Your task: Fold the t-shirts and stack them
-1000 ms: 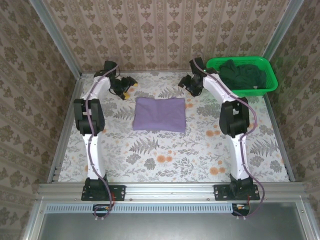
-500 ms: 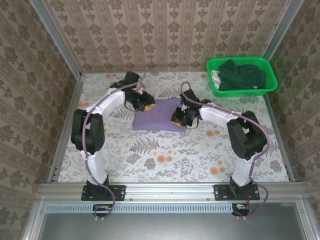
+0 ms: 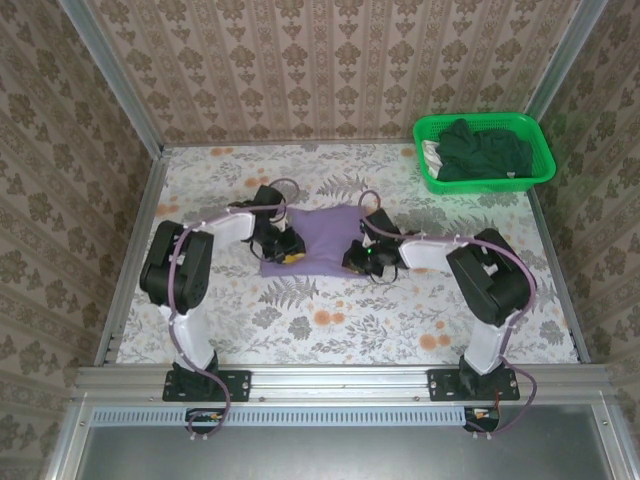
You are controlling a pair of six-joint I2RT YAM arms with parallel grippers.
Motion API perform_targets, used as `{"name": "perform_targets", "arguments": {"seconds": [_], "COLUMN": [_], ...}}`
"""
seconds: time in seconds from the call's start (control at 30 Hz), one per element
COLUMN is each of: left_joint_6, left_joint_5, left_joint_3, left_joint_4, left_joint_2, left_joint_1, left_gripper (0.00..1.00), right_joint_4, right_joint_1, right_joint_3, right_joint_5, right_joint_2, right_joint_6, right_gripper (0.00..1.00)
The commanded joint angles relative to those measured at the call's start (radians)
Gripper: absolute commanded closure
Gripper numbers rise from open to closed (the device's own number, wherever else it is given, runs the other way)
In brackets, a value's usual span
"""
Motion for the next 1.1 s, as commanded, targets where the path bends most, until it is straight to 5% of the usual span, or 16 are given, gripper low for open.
{"name": "perform_targets", "arguments": {"seconds": [0.0, 0.2, 0.33, 0.47, 0.8, 1.07], "left_joint_6": [0.02, -0.072, -0.017, 0.0, 0.106, 0.214], "left_joint_5": [-0.052, -0.061, -0.124, -0.056, -0.012, -0.07], "left_joint_3": [-0.151, -0.346, -0.252, -0.16, 0.021, 0.14], "left_joint_4": [-0.107, -0.17, -0.308, -0.322, -0.219, -0.219], "left_joint_2": [-0.084, -0.35, -0.482, -0.461, -0.157, 0.027], "left_joint_1": [-0.046, -0.096, -0.082, -0.039, -0.029, 0.124], "left_gripper": [0.71, 0.65, 0.49, 0.48, 0.58, 0.65], "right_joint_4": [-0.07, -0.037, -0.037, -0.029, -0.034, -0.099], "right_joint_1": [0.067, 0.19, 0.2, 0.147, -0.018, -0.086], "right_joint_3": [-0.157, -0.316, -0.328, -0.285, -0.017, 0.223], "right_joint_5": [0.045, 0.063, 0.085, 0.105, 0.061, 0.012], "right_joint_2": [-0.077, -0.278, -0.442, -0.52, -0.171, 0.141], "right_joint_6": [0.006, 0.074, 0.113, 0.127, 0.074, 0.056], "right_gripper": [0.82, 0.76, 0.68, 0.65, 0.8, 0.89]}}
